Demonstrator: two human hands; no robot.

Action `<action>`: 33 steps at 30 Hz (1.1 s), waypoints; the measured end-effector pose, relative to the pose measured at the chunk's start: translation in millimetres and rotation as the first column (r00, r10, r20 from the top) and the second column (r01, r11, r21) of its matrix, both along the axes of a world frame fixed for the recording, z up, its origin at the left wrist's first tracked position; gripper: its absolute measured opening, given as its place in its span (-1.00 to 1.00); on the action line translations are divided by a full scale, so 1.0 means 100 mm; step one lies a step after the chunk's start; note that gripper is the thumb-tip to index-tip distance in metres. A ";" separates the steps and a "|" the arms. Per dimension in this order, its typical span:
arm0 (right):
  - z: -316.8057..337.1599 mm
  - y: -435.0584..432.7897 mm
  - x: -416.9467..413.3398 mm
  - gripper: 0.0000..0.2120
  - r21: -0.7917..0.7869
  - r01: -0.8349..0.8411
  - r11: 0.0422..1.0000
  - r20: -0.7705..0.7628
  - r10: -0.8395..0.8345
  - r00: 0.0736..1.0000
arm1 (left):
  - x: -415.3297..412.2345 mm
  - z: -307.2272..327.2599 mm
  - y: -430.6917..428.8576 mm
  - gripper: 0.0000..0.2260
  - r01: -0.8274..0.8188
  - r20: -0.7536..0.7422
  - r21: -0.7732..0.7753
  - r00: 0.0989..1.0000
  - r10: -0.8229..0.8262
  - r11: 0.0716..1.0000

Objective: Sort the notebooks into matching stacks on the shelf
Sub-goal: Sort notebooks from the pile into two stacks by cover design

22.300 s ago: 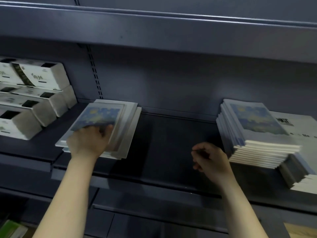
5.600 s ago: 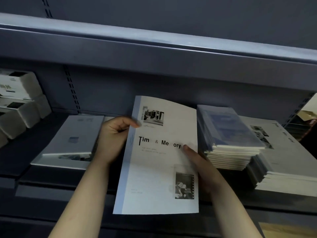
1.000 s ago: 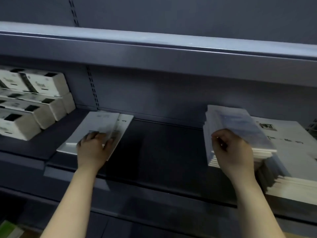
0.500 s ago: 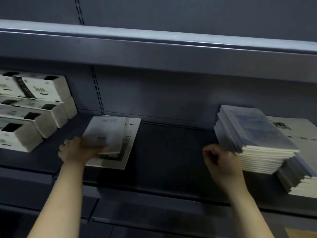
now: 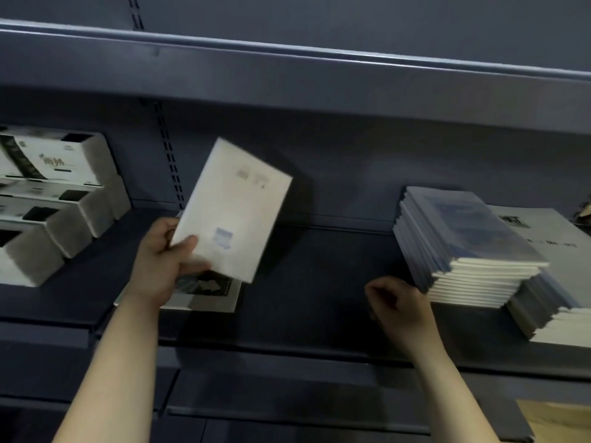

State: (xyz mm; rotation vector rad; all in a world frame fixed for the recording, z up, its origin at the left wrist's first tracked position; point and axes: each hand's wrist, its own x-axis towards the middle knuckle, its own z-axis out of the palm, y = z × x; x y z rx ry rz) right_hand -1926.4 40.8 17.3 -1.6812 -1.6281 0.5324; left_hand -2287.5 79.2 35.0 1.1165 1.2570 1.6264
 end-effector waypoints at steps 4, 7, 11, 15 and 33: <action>-0.02 -0.01 -0.04 -0.86 -0.079 0.007 0.997 -0.188 -0.022 0.982 | 0.22 0.14 -0.02 -0.83 0.145 0.050 0.149 0.987 -0.154 0.978; 0.00 -0.03 -0.05 -0.83 -0.100 0.016 0.995 -0.248 -0.040 0.968 | 0.40 0.18 -0.01 -0.82 0.155 0.085 0.239 0.980 -0.180 0.959; 0.07 -0.07 -0.07 -0.74 -0.132 -0.005 0.991 -0.396 -0.048 0.917 | 0.64 0.26 -0.04 -0.69 0.311 0.061 0.314 0.936 -0.346 0.897; 0.18 -0.13 -0.09 -0.57 -0.183 -0.097 0.978 -0.522 -0.013 0.853 | 0.99 0.31 -0.04 -0.74 0.312 0.109 0.325 0.925 -0.363 0.893; 0.13 -0.11 0.30 -0.59 0.044 -0.191 0.981 -0.753 0.158 0.639 | 1.81 0.12 0.18 -0.65 0.322 0.141 0.238 0.922 -0.360 0.916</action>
